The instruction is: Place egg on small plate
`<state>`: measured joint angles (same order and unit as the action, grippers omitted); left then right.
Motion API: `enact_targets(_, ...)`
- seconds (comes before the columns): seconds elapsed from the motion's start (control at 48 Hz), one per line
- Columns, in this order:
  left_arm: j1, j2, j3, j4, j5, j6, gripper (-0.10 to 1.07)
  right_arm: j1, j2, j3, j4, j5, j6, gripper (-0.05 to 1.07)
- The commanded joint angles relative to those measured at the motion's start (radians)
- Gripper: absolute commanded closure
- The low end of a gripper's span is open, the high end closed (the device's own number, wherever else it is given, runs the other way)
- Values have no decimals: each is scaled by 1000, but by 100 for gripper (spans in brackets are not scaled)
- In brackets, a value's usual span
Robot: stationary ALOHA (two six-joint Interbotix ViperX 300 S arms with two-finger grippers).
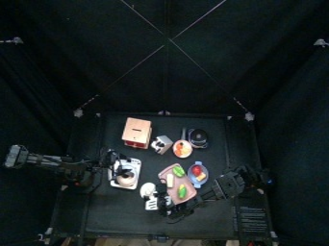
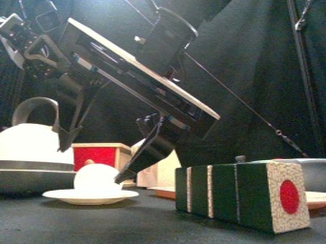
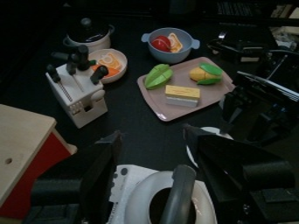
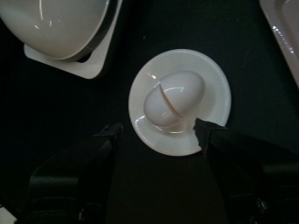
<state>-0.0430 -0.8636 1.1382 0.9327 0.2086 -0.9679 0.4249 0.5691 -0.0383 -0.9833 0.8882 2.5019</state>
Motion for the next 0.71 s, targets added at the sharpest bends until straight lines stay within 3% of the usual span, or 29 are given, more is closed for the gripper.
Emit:
enact_targets(0.0,0,2,-18,0,-3,2,5,-3,-48,0,-2,6,-2,6)
enact_targets(0.479,0,0,-17,0,-3,2,5,-3,-118,51,-37,29,-28,6)
enact_targets(0.688,-3,0,-17,0,-11,2,5,-3,-204,160,-103,35,-18,6)
